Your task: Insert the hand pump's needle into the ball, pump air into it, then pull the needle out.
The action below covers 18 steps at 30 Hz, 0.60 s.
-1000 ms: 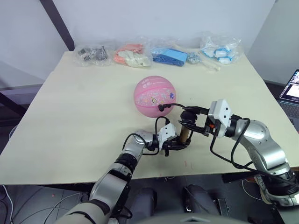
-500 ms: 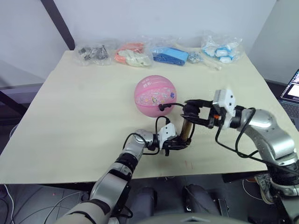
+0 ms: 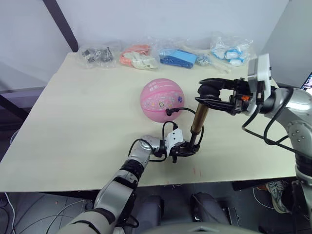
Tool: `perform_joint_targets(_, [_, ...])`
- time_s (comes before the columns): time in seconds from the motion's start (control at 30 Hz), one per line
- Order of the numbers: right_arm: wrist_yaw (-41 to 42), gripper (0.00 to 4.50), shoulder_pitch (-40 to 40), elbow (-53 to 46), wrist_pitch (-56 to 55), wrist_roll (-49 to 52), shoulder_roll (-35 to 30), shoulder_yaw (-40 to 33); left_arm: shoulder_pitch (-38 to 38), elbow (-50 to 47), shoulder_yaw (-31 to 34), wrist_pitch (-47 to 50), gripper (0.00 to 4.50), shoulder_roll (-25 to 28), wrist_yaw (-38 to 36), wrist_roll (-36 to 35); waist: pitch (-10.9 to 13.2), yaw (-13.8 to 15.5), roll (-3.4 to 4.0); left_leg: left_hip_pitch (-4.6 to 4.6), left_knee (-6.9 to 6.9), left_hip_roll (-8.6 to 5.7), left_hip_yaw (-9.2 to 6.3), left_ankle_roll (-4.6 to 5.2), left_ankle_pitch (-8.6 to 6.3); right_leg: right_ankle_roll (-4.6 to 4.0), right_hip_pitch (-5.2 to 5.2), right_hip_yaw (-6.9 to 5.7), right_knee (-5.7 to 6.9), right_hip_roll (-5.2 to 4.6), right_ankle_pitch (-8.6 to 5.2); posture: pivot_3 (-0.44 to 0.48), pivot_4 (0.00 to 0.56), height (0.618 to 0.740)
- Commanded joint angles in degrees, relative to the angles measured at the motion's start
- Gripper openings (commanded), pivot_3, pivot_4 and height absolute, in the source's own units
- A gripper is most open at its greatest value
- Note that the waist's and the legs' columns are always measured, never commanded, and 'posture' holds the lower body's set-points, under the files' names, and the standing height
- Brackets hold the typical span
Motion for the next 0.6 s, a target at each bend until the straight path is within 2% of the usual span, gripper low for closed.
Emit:
perform_joint_targets(0.03, [-0.88,1.94,-3.52,-2.63,2.42,5.52,-0.97,-4.1,2.17,3.99,-1.06,2.16,1.07,1.17,1.12,2.27,0.01,0.0,0.02,0.0,0.0,0.0,0.0,0.0,0.0,0.0,0.0,0.0,0.0,0.0,0.0,0.0,0.15,0.74])
perform_joint_targets(0.3, [-1.84,1.94,-2.53,-3.59,6.54,8.2,-2.35,-3.81,2.26,4.06,-1.15,2.05,1.07,1.08,1.07,2.29,0.01,0.08,0.02,-0.04,0.0,-0.01,0.01,0.0,0.0,-0.01,-0.04,0.01,0.0,-0.02,0.0,0.0,0.15,0.74])
perform_joint_targets(0.6, [-2.38,1.94,6.65,-6.21,6.66,7.54,1.26,0.84,2.32,4.22,-1.06,1.97,1.07,1.11,1.34,2.42,-0.13,0.03,0.0,0.04,0.0,0.0,0.01,0.0,0.0,0.0,0.04,0.01,0.0,-0.01,-0.01,0.0,0.15,0.74])
